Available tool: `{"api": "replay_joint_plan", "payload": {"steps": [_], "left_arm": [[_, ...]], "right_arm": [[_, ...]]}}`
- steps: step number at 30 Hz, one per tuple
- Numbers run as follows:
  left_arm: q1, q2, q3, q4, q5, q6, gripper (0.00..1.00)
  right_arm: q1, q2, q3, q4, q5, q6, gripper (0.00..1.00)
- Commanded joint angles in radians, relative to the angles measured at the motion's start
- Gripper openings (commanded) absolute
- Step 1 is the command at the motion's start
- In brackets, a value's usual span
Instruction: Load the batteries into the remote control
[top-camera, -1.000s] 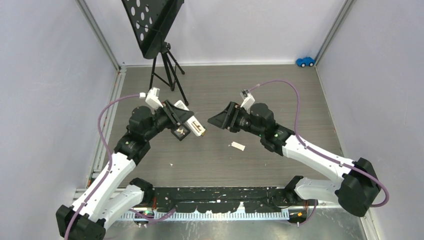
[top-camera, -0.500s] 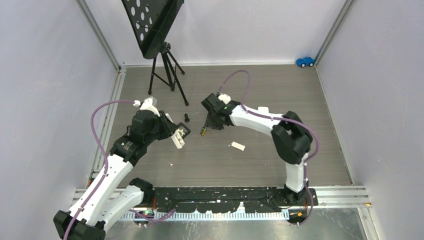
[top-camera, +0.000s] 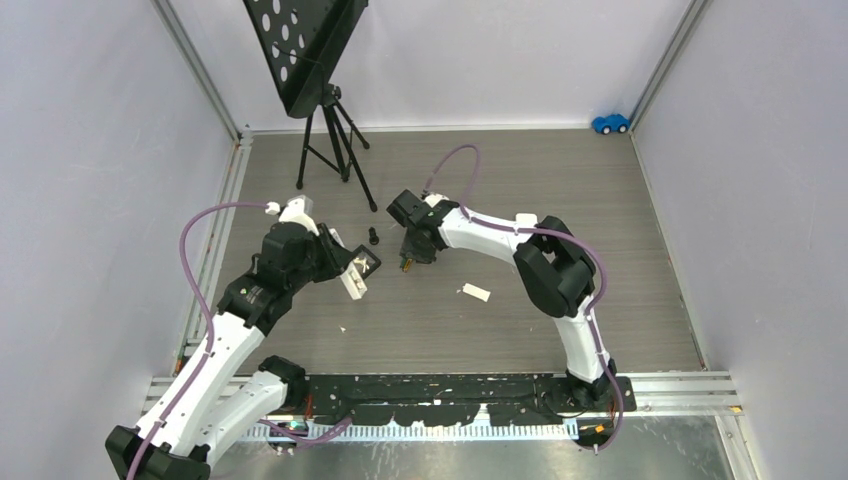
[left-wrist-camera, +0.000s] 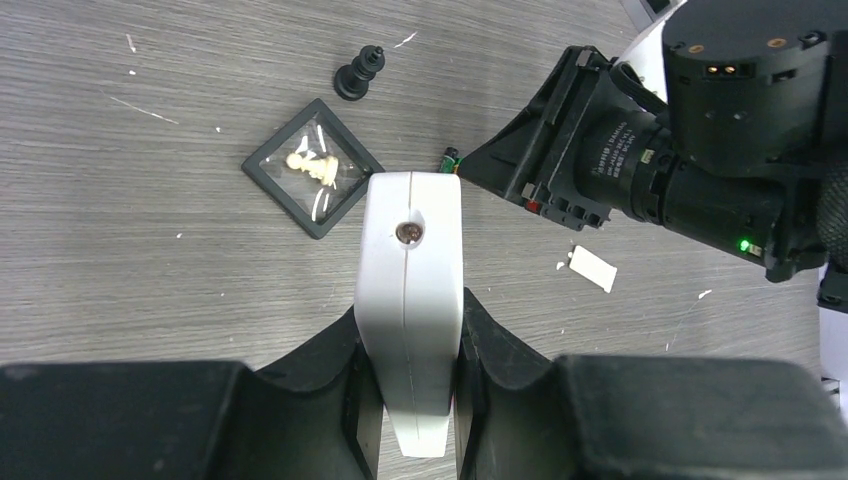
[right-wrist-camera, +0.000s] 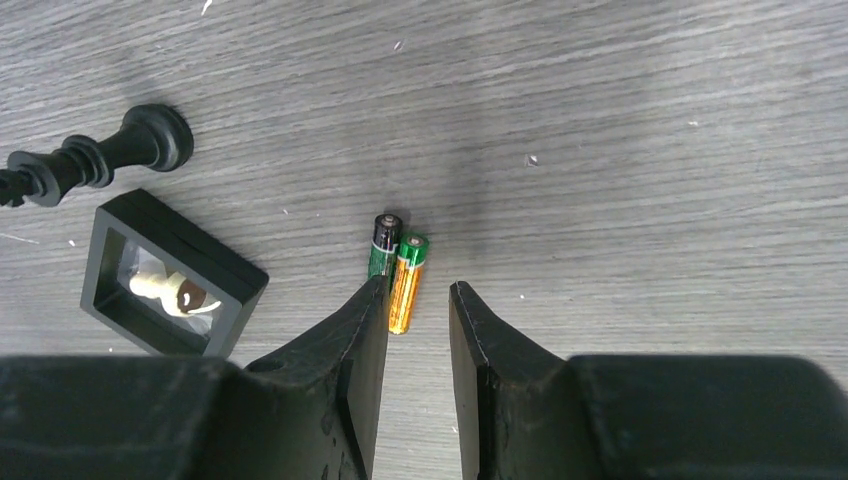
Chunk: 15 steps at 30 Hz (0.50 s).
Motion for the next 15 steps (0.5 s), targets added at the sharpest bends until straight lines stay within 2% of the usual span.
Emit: {"api": "replay_joint_plan", "payload": {"steps": [1, 9, 15], "left_arm": [[0.001, -0.02, 0.0, 0.012, -0.027, 0.016, 0.0], [0.001, -0.04, 0.002, 0.012, -0.044, 0.021, 0.0], [0.001, -0.041, 0.008, 0.015, -0.048, 0.028, 0.0]], "right_arm": [[0.009, 0.03, 0.075, -0.041, 0.029, 0.016, 0.34], [0.01, 0.069, 0.142, -0.089, 0.035, 0.003, 0.33], [0.01, 0.099, 0.178, -0.13, 0.018, -0.005, 0.22]]}}
